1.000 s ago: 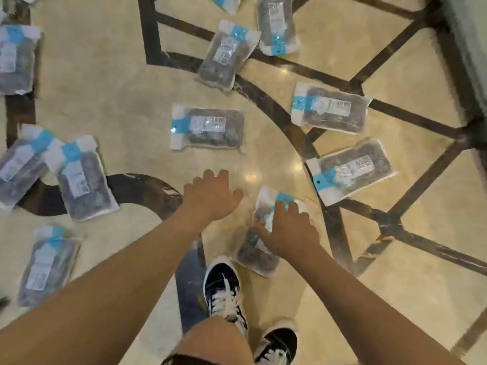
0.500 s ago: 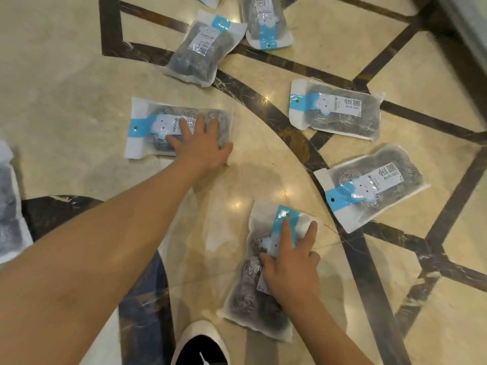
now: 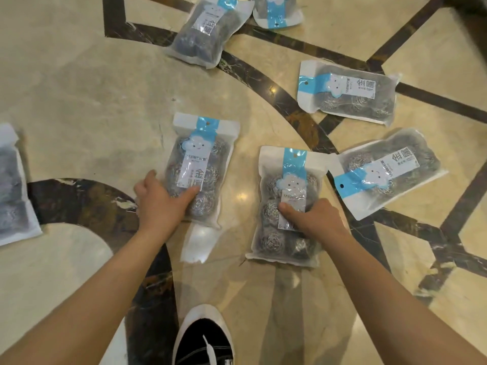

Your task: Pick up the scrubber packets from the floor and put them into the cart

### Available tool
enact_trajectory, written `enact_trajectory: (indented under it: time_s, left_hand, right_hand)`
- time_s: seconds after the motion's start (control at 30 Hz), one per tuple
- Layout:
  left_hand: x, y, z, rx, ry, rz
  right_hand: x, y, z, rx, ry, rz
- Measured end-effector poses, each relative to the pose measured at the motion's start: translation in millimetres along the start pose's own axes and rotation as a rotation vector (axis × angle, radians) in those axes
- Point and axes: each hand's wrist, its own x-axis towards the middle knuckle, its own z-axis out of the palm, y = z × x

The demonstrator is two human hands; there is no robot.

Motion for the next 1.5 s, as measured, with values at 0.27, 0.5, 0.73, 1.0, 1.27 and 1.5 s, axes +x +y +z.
enact_trajectory:
  time_s: [0.27,0.5,0.73,1.0,1.27,1.5]
  left_hand:
    - [-6,32,4,-0.386,-0.294,-0.209]
    - [-79,76,-58,-0.305,-0.349,-0.196]
    - [-168,143,-178,-0.486,-0.330,-0.212]
    - [-301,235,-384,-0.562,-0.223,-0.131]
    - [-461,268,-583,-0.803,-0.015,-0.193]
    - [-603,225,-702,-0.960,0.191,-0.299]
  right_hand:
    - [-23,-7,8,0.477,-0.003,-0.036]
    - [-99,1,-43,0.637,0.018,-0.036]
    - [-224,-26,-157,0.696,0.029,-0.190]
    - [-412,-90,-311,0.549,0.045,-0.486]
    - [-616,-147,-417,0.563,-0.099,-0.707]
    - [-762,-183,-412,0.374,-0.274,-0.820]
